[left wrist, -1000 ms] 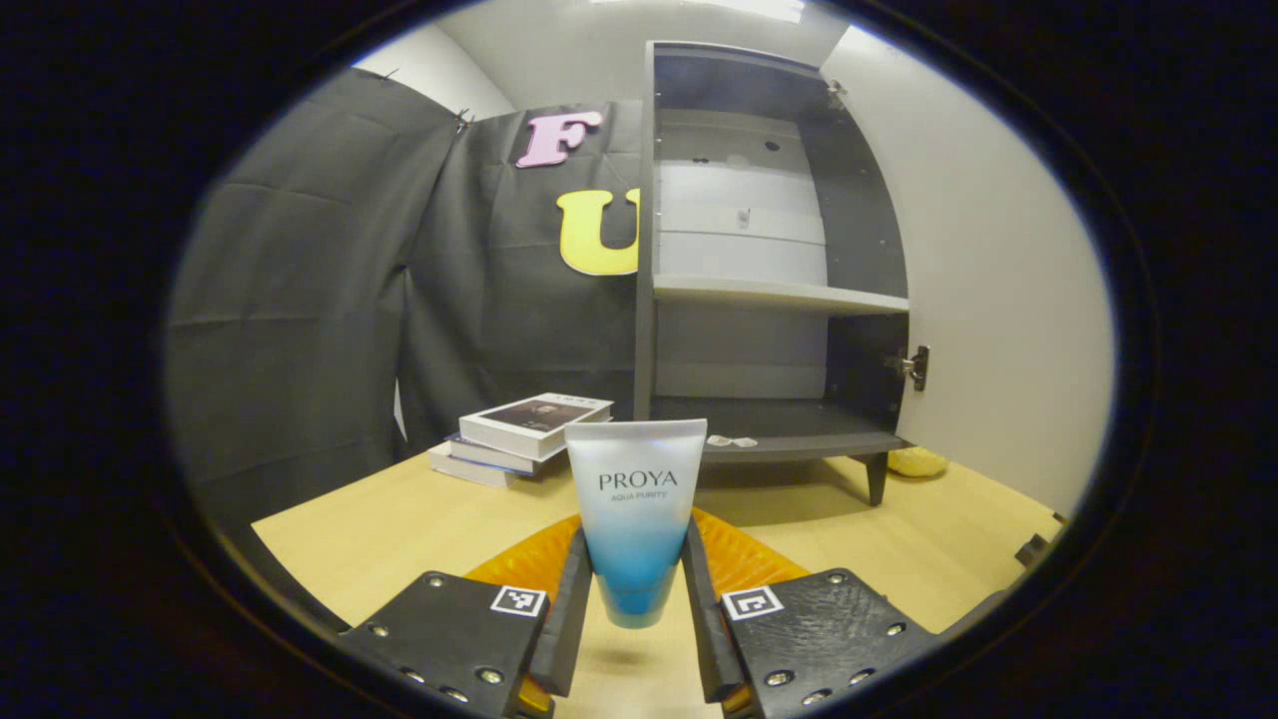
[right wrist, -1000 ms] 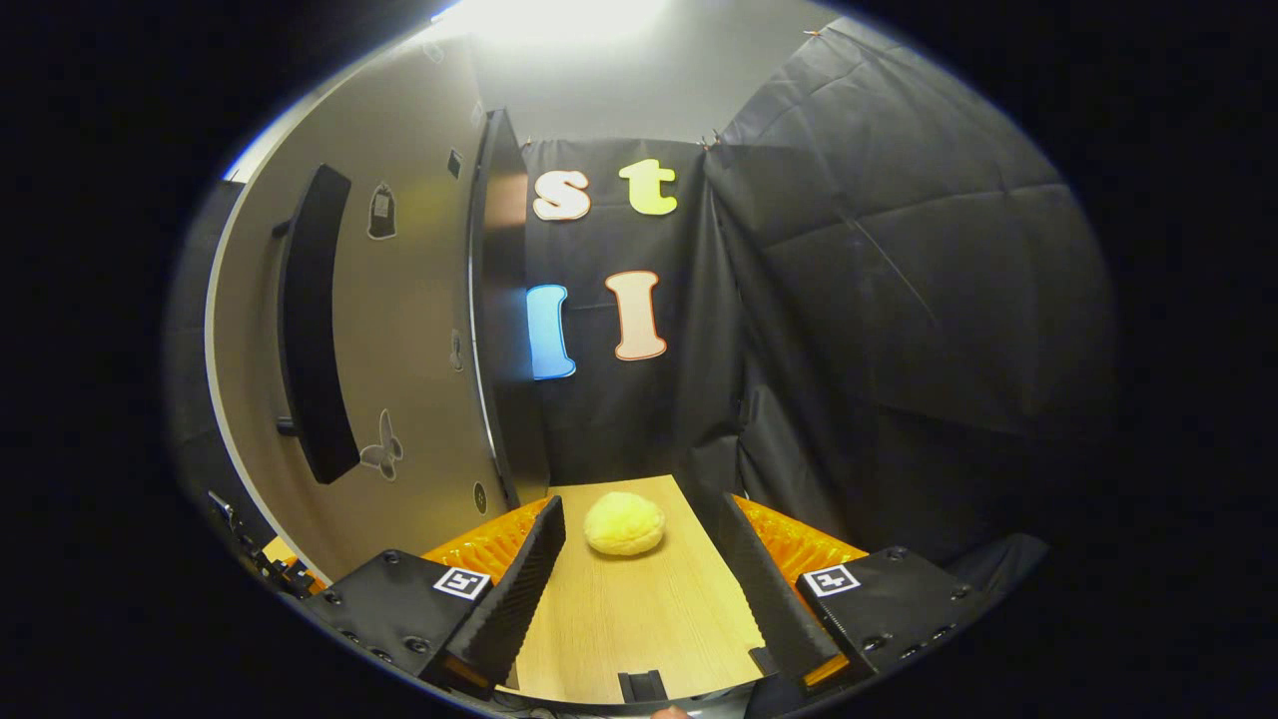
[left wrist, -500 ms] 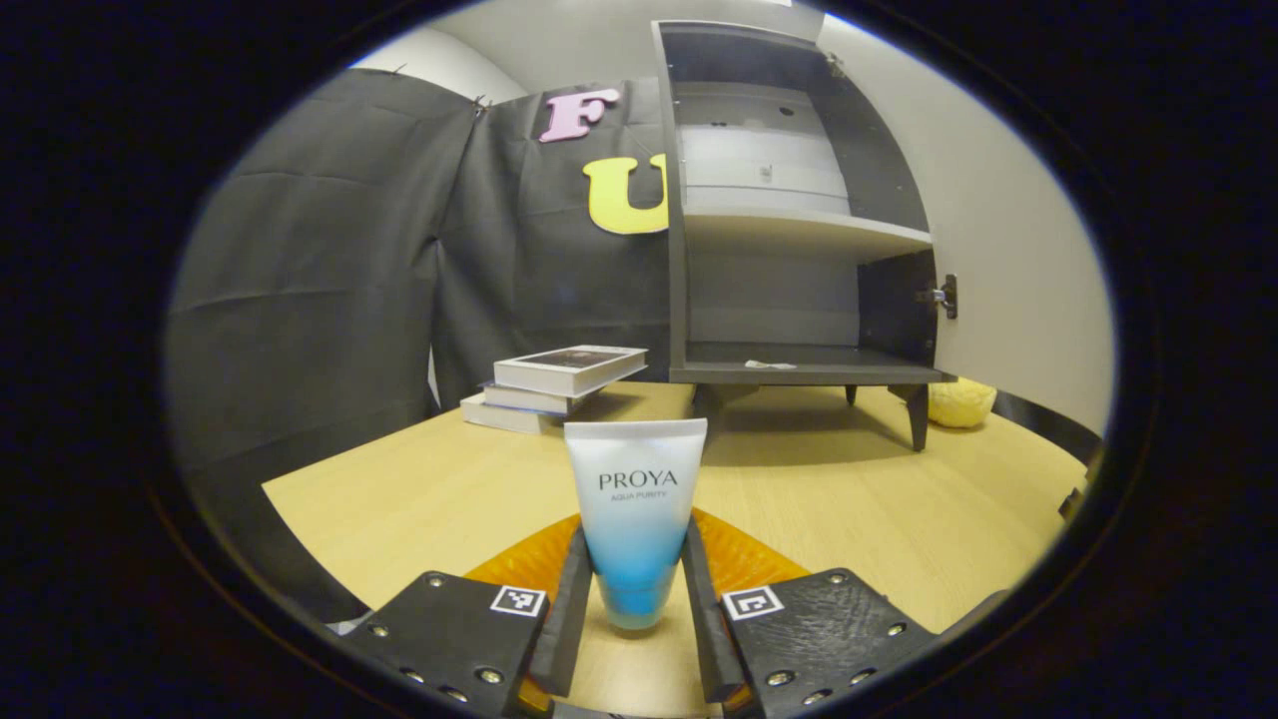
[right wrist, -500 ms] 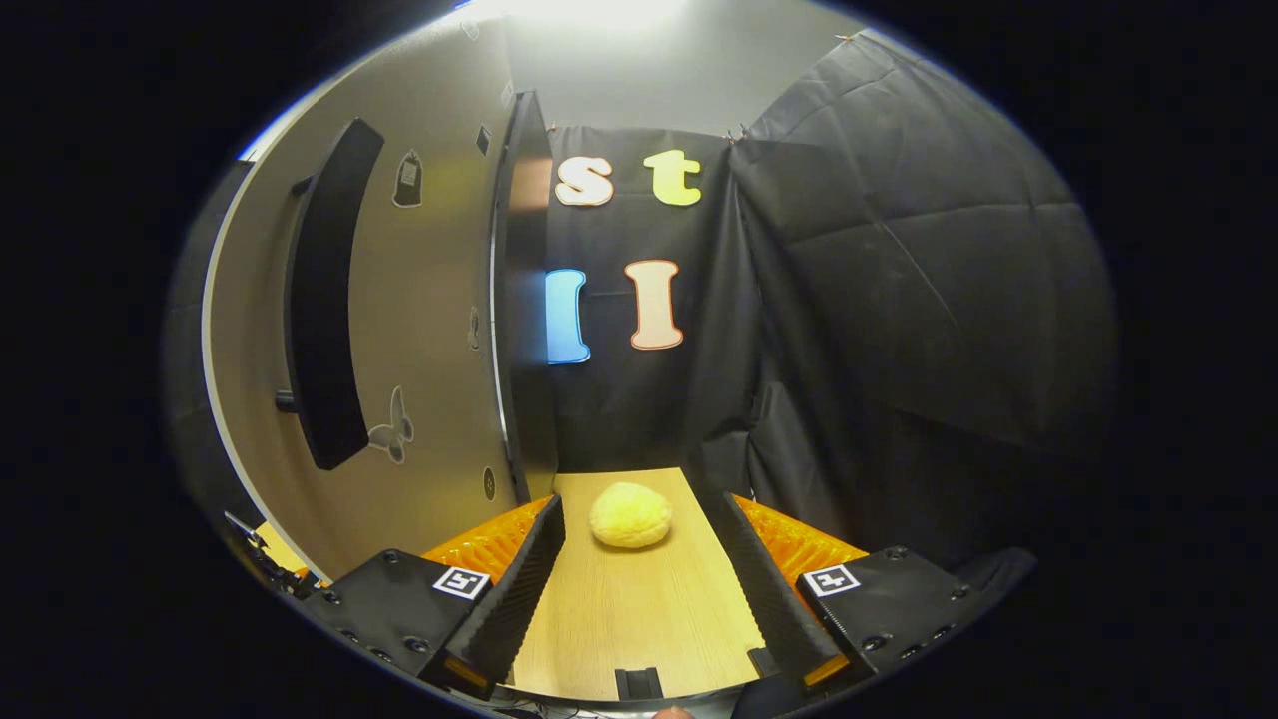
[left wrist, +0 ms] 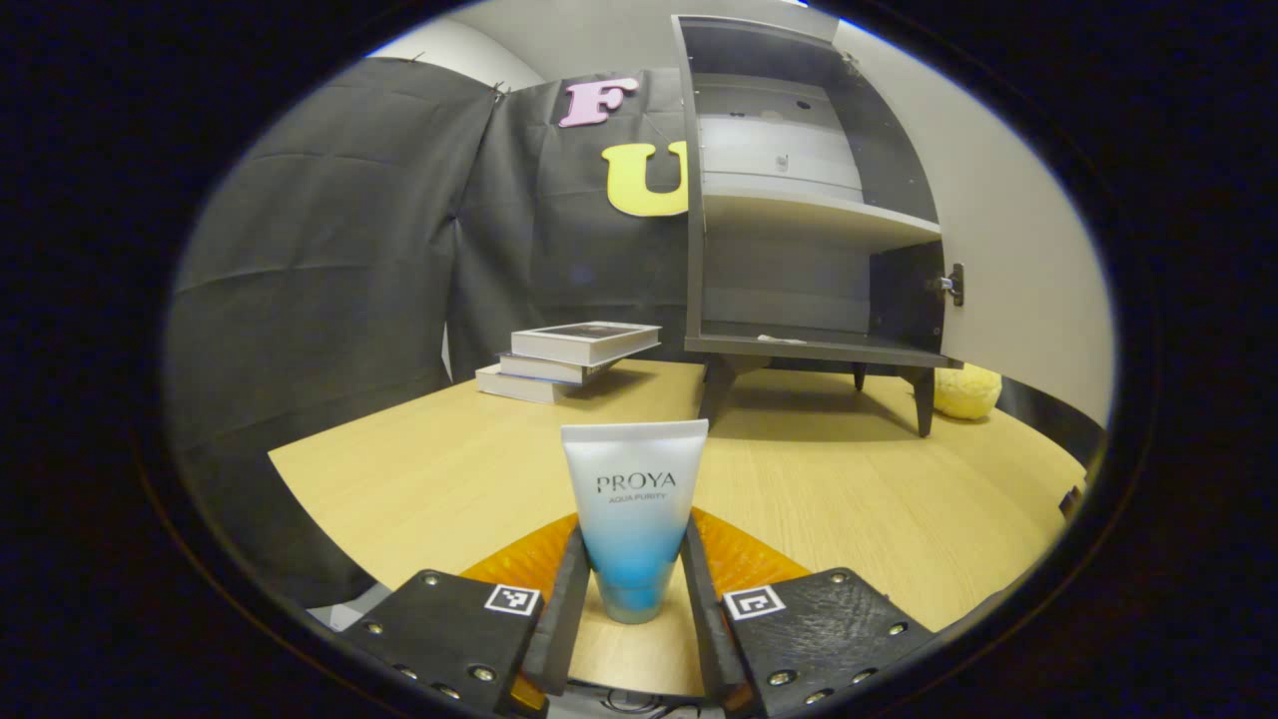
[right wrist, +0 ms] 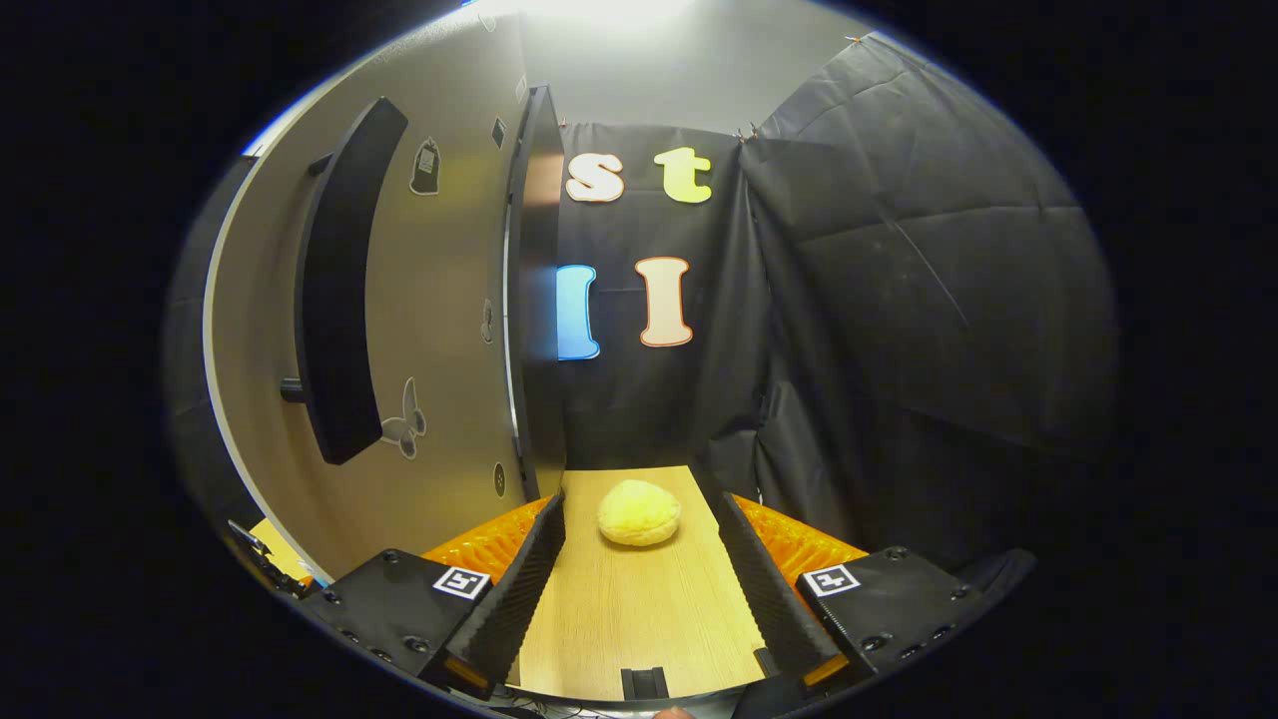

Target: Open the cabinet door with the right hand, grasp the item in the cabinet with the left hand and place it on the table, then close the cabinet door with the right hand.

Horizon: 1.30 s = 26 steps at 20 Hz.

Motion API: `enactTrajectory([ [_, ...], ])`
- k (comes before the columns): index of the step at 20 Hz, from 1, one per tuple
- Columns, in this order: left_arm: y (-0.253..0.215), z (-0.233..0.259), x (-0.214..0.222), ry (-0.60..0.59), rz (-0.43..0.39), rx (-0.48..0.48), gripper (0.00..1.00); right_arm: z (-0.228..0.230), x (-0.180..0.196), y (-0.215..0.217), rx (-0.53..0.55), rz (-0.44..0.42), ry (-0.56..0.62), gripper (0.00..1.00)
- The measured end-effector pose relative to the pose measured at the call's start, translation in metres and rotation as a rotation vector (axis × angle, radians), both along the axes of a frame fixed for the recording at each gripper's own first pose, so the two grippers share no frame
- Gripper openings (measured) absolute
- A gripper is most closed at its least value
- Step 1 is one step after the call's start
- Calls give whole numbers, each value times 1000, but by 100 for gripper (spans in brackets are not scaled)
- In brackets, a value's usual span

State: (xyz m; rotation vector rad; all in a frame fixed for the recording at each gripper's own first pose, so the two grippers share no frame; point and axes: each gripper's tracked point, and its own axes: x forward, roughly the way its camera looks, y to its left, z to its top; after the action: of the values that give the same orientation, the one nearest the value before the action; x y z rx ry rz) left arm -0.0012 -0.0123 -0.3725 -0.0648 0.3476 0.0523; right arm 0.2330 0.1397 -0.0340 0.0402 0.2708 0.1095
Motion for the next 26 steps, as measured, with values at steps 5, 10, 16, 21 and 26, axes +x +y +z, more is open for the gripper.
enactTrajectory([
  [5,3,3,-4,29,23,9,92,2,4,1,12,10,-3,98],
  [10,7,58,-10,-2,10,68,95,15,11,-3,74,18,-27,98],
  [16,24,191,-7,-95,54,77,93,52,25,0,179,67,-90,93],
  [21,35,281,9,-141,54,66,93,74,30,11,121,106,-131,98],
  [26,53,326,23,-186,4,40,95,92,23,6,79,31,-173,97],
])
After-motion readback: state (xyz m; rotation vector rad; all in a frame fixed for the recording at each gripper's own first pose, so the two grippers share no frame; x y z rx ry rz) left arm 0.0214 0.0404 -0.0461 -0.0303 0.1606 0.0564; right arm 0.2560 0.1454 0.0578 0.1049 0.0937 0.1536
